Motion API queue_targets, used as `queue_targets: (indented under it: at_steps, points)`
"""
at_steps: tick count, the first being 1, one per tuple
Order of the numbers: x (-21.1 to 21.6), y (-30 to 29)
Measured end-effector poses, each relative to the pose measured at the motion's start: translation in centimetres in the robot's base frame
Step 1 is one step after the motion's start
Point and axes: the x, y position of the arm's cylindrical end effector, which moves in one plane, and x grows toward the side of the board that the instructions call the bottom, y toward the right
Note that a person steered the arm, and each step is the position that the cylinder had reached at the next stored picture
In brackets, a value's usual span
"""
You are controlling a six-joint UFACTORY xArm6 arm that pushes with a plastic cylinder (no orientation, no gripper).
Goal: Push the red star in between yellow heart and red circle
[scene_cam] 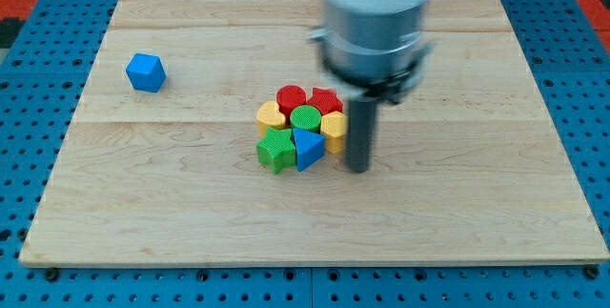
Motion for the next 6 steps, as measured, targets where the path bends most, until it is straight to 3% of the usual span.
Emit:
queue_targets:
  at_steps: [1,2,5,6]
  points:
    - [-6.4,-1.2]
    - [-8.5,-9.2]
    - [-4.1,-10.9]
    - [-4.2,-14.4]
